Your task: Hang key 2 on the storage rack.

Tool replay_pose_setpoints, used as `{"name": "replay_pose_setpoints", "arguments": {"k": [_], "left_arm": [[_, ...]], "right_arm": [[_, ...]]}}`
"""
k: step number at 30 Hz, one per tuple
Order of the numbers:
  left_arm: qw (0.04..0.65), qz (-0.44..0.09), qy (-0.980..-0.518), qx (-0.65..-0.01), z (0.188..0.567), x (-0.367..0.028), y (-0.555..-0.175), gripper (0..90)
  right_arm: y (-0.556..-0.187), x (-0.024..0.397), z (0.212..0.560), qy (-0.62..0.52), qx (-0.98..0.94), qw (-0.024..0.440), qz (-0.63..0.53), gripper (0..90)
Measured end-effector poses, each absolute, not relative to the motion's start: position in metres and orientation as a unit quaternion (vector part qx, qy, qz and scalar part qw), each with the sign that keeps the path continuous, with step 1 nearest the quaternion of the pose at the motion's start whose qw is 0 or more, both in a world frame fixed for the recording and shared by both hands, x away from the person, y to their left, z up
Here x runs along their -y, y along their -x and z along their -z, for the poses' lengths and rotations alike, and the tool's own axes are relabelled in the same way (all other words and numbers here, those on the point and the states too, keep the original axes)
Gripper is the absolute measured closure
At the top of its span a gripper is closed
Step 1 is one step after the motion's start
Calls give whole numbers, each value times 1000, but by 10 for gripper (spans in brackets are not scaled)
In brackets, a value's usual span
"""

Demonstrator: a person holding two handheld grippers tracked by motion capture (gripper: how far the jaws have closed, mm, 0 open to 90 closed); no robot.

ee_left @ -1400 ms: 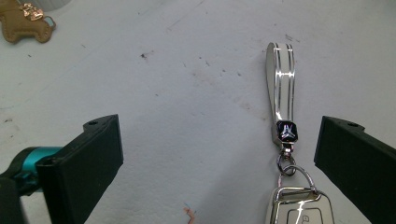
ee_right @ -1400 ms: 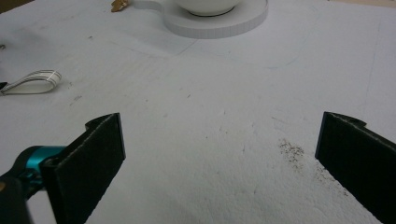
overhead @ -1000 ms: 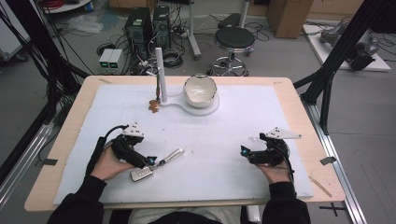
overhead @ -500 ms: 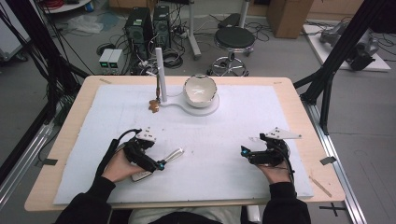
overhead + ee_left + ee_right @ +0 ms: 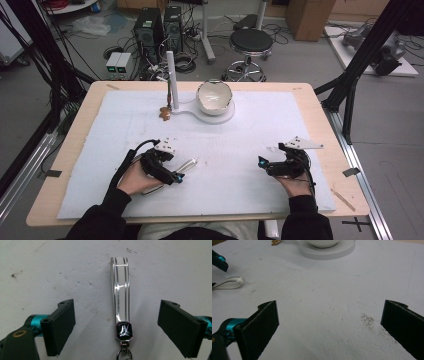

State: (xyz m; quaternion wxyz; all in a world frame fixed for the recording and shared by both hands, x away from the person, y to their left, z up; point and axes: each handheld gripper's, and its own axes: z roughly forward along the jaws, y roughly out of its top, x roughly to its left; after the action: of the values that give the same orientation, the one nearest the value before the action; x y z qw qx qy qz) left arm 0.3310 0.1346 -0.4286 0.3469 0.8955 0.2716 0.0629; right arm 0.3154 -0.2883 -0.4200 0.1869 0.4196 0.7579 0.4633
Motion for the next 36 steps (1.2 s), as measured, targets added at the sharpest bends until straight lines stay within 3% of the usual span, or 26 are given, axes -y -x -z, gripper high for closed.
{"name": "replay_pose_setpoints", "arguments": {"k": [17, 24, 26, 36], "left_arm": [[342, -69, -894, -281, 434, -127, -335, 427], [338, -88, -890, -292, 433, -129, -337, 616], [338, -91, -890, -291, 433, -130, -337, 726], [341, -92, -895, -273, 429, -133, -336, 749]], "right_arm": [[-315, 288, 420, -420, -758, 187, -463, 5], [-315, 289, 420, -422, -758, 185, -461, 5], [-315, 289, 420, -422, -758, 186, -461, 5], [-314, 290, 420, -422, -757, 188, -462, 5]]}}
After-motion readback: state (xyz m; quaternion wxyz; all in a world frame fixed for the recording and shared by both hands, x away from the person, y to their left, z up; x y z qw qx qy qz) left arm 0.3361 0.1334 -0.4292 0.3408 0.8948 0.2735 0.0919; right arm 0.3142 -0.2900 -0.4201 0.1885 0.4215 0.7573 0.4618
